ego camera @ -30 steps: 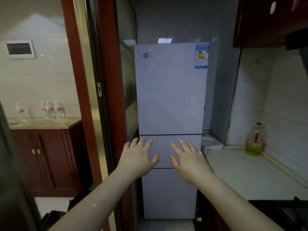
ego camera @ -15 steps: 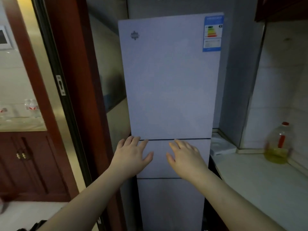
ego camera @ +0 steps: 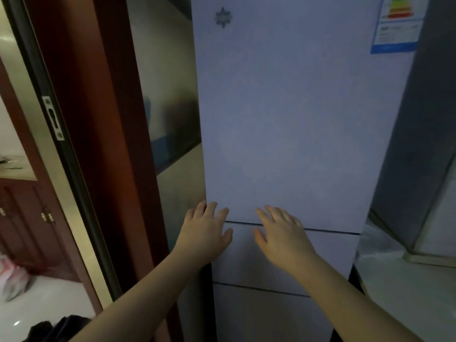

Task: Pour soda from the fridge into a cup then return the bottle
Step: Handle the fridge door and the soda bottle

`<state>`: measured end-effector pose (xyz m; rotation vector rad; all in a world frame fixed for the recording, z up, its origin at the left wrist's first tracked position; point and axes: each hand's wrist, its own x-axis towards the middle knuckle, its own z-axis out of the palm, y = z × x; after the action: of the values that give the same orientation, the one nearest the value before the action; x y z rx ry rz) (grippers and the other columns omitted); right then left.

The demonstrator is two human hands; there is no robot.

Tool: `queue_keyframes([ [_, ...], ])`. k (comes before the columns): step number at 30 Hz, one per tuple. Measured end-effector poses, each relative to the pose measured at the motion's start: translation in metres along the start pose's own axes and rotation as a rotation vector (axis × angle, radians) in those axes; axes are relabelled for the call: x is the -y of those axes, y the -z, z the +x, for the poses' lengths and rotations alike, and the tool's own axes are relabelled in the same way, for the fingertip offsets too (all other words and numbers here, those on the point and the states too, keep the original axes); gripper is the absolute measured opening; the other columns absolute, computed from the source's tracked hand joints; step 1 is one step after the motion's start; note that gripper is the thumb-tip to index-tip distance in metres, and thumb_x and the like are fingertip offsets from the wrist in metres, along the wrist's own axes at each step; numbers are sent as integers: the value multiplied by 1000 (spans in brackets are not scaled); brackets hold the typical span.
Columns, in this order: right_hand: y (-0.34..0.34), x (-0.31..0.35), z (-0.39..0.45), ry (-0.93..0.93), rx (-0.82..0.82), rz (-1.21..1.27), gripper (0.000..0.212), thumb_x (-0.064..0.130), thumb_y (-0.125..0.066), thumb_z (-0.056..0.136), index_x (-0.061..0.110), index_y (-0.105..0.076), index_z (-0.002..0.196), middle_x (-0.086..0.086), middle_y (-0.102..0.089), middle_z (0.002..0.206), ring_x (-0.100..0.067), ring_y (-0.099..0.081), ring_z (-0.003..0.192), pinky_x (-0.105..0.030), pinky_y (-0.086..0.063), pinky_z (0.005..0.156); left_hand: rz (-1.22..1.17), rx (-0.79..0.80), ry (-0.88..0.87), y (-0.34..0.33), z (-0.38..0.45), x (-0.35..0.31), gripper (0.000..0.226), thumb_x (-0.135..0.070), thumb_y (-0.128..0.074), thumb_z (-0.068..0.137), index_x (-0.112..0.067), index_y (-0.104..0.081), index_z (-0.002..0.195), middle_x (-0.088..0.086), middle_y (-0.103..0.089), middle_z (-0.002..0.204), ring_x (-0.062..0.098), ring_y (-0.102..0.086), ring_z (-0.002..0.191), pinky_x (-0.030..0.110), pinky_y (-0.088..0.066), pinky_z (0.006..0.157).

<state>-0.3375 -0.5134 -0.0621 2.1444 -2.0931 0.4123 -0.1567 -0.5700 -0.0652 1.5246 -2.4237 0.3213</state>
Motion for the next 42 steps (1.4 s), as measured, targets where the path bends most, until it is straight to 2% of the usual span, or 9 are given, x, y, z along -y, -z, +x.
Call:
queue_keyframes([
  [5,-26,8,55,11,-10,-11,56,42,-29,100,24,-19,152,-2,-19,158,-21,-19,143,-37,-17,115,-6,24,4,-33,45,31,57,-47,-37,98,-24,-26,148,6,-29,152,29,-27,139,45,-30,111],
  [10,-39,15,103,-2,-9,-22,56,41,-31,100,24,-19,152,-2,-18,159,-21,-17,144,-36,-15,115,-54,135,64,-65,93,50,59,-43,-33,101,-20,-16,153,12,-11,161,35,-9,146,48,-15,117],
  [18,-48,7,145,-14,-45,-58,56,46,-23,100,25,-17,152,-3,-20,159,-21,-18,144,-35,-13,115,-201,-64,121,-99,153,57,60,-45,-41,95,-22,-28,150,9,-23,159,30,-28,141,43,-28,112],
  [23,-57,-1,158,-44,-114,-74,77,53,-7,84,19,-37,146,-9,-40,149,-28,-37,137,-40,-27,110,-841,-213,310,-114,185,66,80,-49,-56,87,-19,-21,152,10,-38,150,27,-41,134,48,-37,109],
  [28,-55,-4,162,9,-102,-43,78,55,-1,85,21,-29,149,-6,-33,153,-23,-28,142,-36,-18,114,-1050,-183,388,-146,217,69,115,-81,-58,64,-28,-5,152,6,-32,153,24,-39,136,49,-37,110],
  [31,-52,-3,165,26,-107,-41,82,55,3,81,22,-26,150,-5,-29,155,-22,-24,143,-34,-15,115,-1250,-181,456,-151,227,78,106,-82,-63,64,-23,-29,145,1,-50,141,19,-54,123,48,-47,102],
  [34,-52,0,166,29,-115,-31,84,55,4,78,23,-26,150,-4,-29,155,-22,-24,143,-35,-15,115,-1421,-102,492,-134,219,83,69,-64,-62,82,-17,-50,131,2,-63,124,20,-64,105,48,-53,94],
  [36,-51,3,166,43,-113,-12,83,56,2,79,23,-27,150,-5,-30,155,-23,-24,143,-36,-14,115,-1489,-59,501,-129,213,85,52,-51,-55,94,-15,-50,132,3,-62,123,22,-63,106,47,-52,95],
  [42,-46,11,163,91,-162,10,74,52,-9,85,22,-34,147,-4,-35,152,-26,-29,141,-40,-17,115,-1380,-82,457,-128,212,90,50,-44,-56,95,-11,-51,131,7,-63,123,23,-64,104,47,-53,93],
])
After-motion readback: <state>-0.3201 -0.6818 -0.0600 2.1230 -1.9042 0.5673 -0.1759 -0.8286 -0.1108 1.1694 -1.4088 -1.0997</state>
